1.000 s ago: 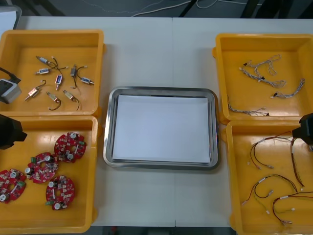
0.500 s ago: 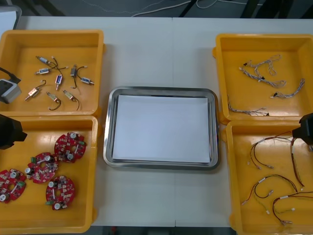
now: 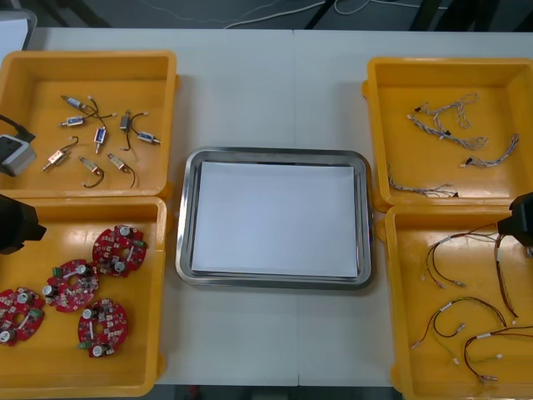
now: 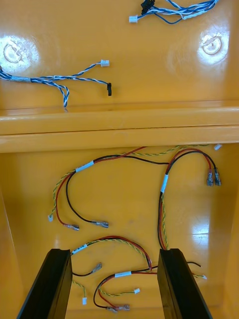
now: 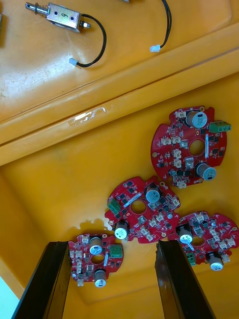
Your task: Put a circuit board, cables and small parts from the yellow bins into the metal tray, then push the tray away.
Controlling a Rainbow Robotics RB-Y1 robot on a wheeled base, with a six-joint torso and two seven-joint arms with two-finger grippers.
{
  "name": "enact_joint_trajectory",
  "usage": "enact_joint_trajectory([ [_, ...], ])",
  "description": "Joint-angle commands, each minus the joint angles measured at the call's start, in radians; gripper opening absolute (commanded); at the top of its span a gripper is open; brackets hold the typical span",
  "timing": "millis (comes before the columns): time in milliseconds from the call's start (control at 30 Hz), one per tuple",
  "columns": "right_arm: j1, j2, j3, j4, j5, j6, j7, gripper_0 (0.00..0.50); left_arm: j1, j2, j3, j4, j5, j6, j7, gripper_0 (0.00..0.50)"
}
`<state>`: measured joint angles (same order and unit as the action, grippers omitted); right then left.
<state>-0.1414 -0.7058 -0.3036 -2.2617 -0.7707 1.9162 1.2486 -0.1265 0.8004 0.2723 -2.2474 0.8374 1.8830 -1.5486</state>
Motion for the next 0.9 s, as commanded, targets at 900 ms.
enact_joint_trajectory([
  [900, -0.021, -0.015, 0.015, -0.006, 0.005, 0.004, 0.014, 0.500, -0.024, 0.040, -0.004, -0.003, -0.009, 0.008, 0.055, 0.500],
])
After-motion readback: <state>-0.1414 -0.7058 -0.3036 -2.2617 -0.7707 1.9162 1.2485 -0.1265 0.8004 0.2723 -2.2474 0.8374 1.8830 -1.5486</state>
